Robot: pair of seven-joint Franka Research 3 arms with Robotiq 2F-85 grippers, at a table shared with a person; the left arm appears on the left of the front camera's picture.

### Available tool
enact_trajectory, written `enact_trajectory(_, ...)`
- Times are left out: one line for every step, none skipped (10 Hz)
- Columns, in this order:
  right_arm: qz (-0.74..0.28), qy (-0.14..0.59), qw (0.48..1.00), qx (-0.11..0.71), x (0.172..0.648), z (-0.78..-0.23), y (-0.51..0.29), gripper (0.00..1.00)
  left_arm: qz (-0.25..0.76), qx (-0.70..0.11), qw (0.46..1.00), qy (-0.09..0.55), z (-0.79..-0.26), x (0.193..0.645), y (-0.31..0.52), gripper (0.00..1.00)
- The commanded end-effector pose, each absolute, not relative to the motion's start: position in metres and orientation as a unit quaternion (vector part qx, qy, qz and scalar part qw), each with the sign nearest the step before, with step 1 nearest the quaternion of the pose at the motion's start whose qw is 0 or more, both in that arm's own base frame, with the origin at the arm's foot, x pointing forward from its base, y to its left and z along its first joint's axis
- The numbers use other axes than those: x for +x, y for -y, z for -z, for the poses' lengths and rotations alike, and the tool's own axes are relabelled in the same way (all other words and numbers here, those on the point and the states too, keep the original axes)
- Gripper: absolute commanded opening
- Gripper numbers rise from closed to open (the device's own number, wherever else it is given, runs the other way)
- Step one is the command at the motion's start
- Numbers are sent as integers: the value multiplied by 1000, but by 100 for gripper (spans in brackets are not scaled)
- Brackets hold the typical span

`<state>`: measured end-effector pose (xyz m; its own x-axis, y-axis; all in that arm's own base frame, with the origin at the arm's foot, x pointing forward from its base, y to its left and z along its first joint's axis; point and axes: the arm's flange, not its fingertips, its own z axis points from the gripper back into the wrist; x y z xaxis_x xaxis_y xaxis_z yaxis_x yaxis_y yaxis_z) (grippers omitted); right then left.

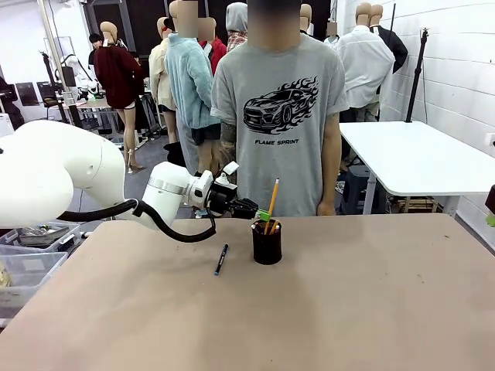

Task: Place the pens into the pen holder.
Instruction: Pick up a writing instrument from the table and place it into the Pen holder.

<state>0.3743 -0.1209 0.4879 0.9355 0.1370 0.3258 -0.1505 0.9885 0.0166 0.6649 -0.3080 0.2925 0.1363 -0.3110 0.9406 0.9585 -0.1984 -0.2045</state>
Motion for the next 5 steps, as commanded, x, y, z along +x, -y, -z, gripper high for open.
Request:
enact_trajectory(-65,159,985,7,375,-487,119,52,588,-500,547,324,-303,650,296,40)
enact_trajectory(-65,159,985,7,375,-487,119,52,583,-493,552,335,-311,648,288,50)
enact_trajectory(-65,159,985,7,375,-487,119,52,579,-486,556,346,-319,643,280,50)
enact_trajectory(-65,159,985,7,375,-487,119,52,576,-476,565,349,-328,638,272,50)
enact_trajectory(-65,159,985,7,375,-487,119,52,574,-462,586,338,-344,633,262,50)
